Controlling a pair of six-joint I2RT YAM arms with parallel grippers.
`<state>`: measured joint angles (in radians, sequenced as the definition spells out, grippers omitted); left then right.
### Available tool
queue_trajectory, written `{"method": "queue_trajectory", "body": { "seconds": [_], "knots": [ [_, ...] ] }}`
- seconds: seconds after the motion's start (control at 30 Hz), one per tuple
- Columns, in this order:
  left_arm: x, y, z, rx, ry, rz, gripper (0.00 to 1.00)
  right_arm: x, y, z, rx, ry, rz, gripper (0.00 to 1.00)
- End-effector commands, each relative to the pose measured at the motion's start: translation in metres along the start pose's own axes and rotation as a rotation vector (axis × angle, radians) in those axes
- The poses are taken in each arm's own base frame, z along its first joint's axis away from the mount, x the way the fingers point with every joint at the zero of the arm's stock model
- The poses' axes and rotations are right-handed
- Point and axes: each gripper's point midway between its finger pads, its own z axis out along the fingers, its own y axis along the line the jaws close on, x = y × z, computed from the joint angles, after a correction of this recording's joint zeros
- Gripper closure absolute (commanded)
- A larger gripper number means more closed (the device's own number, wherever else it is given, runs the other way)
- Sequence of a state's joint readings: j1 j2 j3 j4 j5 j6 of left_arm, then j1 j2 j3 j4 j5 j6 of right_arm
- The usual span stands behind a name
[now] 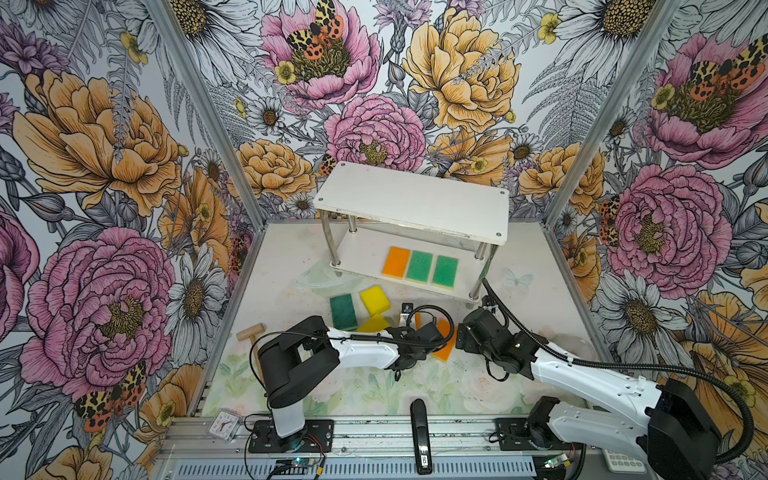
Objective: Place and organize the cleaning sponges onto the shelf
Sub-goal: 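Carry the orange sponge with the left gripper over the shelf top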
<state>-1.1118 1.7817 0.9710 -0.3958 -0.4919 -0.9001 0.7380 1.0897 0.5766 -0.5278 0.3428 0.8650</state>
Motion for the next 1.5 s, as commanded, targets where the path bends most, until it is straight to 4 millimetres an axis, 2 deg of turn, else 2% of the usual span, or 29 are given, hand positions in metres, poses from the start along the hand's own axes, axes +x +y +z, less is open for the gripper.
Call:
{"method": "queue_trajectory", "body": {
  "seconds": [0.0,0.23,0.47,0.6,0.73,0.97,1.1,1.33,1.47],
  "knots": [
    [-0.011,-0.010,-0.009,0.035,-0.036,0.020,0.53,0.001,-0.002,0.002,0.003,0.006,-0.011,0.08],
    [-0.024,-0.015,-0.029,0.071,-0.075,0.072,0.53,0.001,-0.003,0.003,0.009,0.008,-0.011,0.08],
    [-0.049,-0.011,-0.063,0.099,-0.146,0.115,0.53,0.001,-0.004,0.003,0.009,0.008,-0.010,0.08],
    [-0.070,0.002,-0.083,0.102,-0.192,0.122,0.47,0.001,-0.004,0.004,0.011,0.011,-0.010,0.08],
    [-0.088,0.024,-0.091,0.114,-0.206,0.084,0.46,0.001,-0.003,0.004,0.010,0.015,-0.011,0.08],
    [-0.121,0.073,-0.090,0.073,-0.243,0.043,0.45,0.002,-0.004,0.004,0.011,0.018,-0.008,0.08],
    [-0.141,0.092,-0.082,0.081,-0.278,0.030,0.45,0.002,-0.003,0.005,0.010,0.020,-0.007,0.08],
    [-0.171,0.112,-0.074,0.053,-0.344,0.074,0.45,0.002,-0.002,0.005,0.007,0.021,-0.007,0.08],
    [-0.185,0.119,-0.061,0.075,-0.356,0.075,0.41,0.002,-0.001,0.005,0.009,0.025,-0.009,0.08]
  ]
}}
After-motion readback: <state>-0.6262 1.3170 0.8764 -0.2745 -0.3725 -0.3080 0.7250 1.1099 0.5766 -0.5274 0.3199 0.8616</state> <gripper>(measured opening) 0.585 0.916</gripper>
